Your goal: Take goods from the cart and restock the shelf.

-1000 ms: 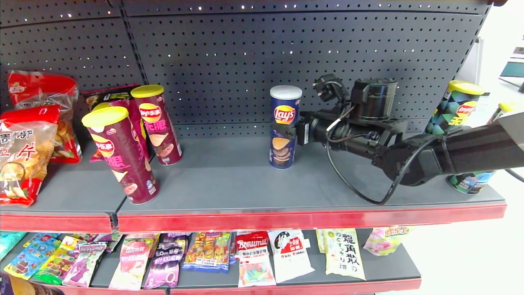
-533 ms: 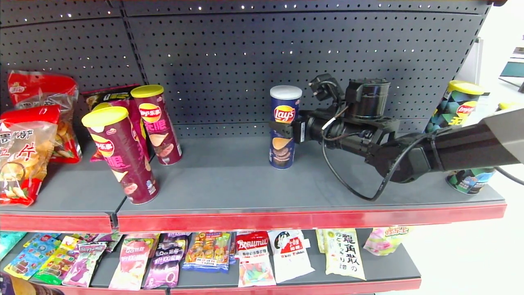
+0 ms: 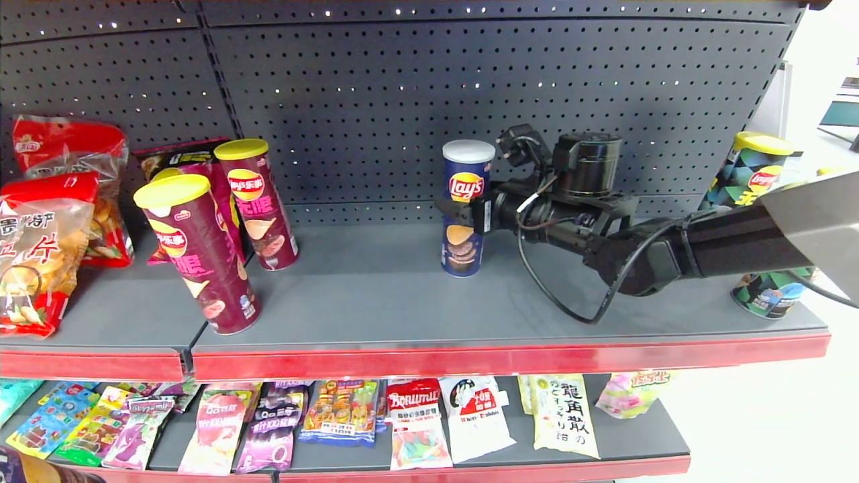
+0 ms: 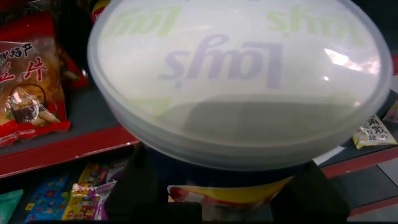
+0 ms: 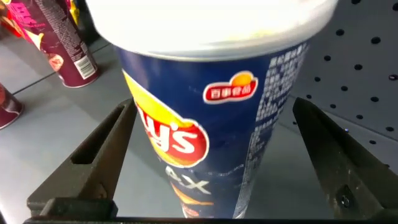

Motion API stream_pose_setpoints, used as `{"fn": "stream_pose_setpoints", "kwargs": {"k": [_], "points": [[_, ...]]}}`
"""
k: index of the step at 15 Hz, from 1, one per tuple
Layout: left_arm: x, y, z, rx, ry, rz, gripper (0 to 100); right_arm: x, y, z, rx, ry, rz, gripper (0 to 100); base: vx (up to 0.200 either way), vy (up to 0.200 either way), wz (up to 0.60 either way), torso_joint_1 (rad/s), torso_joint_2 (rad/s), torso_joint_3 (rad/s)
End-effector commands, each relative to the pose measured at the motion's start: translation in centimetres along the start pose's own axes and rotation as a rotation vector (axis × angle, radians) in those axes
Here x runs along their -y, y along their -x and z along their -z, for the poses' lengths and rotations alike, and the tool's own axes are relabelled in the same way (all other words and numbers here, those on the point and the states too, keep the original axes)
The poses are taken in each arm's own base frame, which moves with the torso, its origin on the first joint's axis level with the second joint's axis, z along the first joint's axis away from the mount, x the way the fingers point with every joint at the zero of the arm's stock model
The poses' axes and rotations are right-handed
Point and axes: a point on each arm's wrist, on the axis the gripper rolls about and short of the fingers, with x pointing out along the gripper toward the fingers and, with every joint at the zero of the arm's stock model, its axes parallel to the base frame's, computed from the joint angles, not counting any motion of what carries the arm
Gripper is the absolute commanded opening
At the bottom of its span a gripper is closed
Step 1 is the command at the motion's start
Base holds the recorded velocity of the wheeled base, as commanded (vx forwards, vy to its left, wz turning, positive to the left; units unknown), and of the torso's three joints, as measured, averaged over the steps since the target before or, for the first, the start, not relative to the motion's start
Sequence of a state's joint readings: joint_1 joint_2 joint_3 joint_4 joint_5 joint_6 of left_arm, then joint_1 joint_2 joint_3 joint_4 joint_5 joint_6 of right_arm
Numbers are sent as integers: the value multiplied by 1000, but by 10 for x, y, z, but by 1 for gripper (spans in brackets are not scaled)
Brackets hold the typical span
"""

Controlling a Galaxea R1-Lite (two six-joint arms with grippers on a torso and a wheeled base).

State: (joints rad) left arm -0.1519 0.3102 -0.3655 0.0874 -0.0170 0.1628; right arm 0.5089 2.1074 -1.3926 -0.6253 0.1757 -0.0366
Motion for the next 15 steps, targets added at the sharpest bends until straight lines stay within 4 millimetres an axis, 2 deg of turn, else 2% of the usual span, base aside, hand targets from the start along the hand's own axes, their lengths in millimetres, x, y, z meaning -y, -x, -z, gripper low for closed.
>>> {"fn": "stream_pose_setpoints", "kwargs": {"k": [1,5,6,12,15], "points": [[0,0,1,-3,0,0,0,0,-3,1,2,1,-1,100,0,0,0,0,0,0],[1,-1,3,-12,0,2,0,1,-4,-1,10,2,1,100,0,0,0,0,0,0],[1,-1,4,-15,0,2,0,1,-4,0,8,2,2,0,0,0,0,0,0,0],[1,-1,6,-17,0,3,0,0,-2,0,3,1,21,0,0,0,0,0,0,0],[1,-1,7,-18,0,4,0,-3,8,-13,23,4,93,0,0,0,0,0,0,0]]}}
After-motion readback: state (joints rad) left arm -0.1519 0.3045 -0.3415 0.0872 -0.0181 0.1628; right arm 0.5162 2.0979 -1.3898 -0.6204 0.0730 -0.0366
